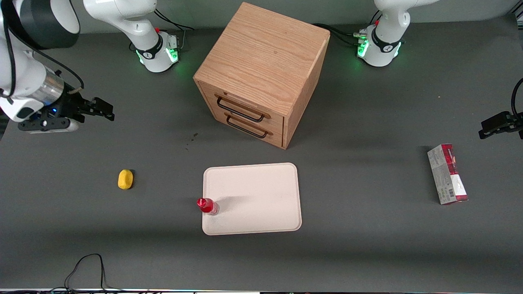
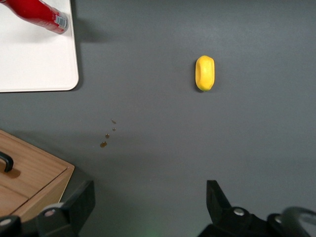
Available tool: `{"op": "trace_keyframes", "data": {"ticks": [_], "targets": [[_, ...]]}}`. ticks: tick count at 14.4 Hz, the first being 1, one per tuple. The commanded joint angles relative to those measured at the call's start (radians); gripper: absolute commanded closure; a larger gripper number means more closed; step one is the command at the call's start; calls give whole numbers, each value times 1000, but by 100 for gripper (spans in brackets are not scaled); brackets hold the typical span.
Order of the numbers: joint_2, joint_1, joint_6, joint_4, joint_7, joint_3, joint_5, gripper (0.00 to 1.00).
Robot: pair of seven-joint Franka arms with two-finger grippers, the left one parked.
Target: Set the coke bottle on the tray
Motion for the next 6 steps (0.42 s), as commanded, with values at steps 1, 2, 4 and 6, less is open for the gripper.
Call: {"op": "trace_keyframes", "data": {"ticks": [1,2,4,6], "targets": [[29,16,-52,71,-14,-6,16,0],[52,7,-92,114,-16,-2,16,0],[88,-51,-127,167,-16,52,18,0],[89,-133,-137,176,-7,128,25,0]]}}
